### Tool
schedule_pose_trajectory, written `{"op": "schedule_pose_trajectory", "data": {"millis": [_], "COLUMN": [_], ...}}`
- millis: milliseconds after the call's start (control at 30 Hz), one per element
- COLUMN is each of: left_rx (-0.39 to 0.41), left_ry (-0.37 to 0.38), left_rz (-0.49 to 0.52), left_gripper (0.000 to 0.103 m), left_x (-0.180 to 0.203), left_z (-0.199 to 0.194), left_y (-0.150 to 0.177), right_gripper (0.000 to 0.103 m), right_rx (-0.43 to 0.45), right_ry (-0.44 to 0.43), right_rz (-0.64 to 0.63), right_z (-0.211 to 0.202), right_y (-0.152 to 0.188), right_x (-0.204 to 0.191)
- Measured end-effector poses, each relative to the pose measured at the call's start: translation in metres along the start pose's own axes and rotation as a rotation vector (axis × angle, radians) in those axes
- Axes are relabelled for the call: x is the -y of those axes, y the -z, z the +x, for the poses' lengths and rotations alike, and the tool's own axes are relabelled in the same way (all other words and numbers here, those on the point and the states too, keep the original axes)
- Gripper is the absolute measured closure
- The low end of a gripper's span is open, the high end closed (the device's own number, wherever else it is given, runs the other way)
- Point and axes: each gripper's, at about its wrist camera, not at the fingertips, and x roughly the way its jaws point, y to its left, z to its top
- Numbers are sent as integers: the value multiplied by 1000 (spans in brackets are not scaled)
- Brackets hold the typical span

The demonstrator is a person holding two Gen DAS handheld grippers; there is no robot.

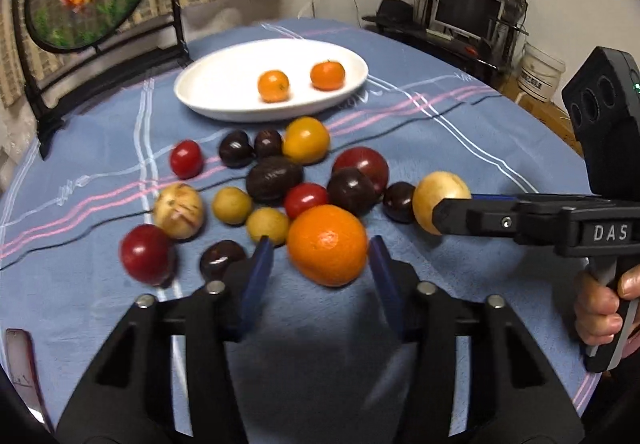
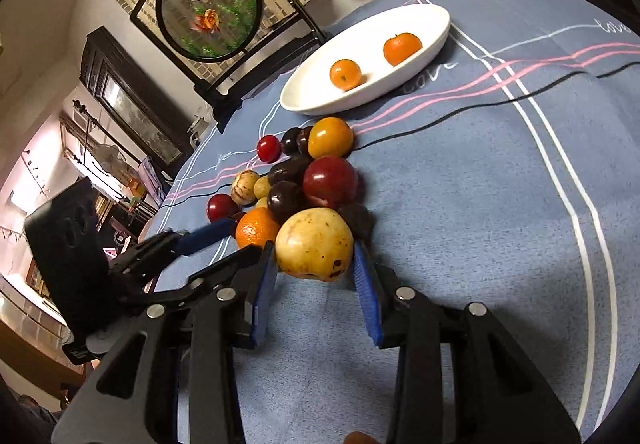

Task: Organize fruits
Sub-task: 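Grasp the pale yellow round fruit with the right tool while the left grasps a large orange, then lower the yellow fruit and the orange onto the white plate and open both tools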

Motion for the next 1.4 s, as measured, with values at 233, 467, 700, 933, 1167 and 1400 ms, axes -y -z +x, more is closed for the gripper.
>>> {"op": "schedule_pose_trajectory", "data": {"millis": [233, 467, 700, 933, 1167, 1400], "left_rx": [-40, -39, 31, 84, 33, -59], "left_ry": [4, 31, 84, 82, -19, -68], "left_rz": [-16, -78, -180, -108, -104, -136], "left_gripper": [54, 58, 58, 58, 58, 58], "left_x": [2, -6, -18, -33, -62, -88], "left_z": [15, 9, -26, -32, 35, 95], "left_y": [-2, 4, 10, -53, -126, -155], "right_gripper": [65, 65, 65, 64, 65, 64], "right_rx": [-2, -7, -2, 97, 109, 64], "right_ry": [-7, -13, 15, 83, 224, 249], "right_rz": [-1, 5, -53, -149, -194, -208], "right_z": [2, 2, -1, 2, 64, 97], "right_y": [0, 0, -1, -71, -134, -150], "right_x": [1, 3, -9, -22, -7, 4]}}
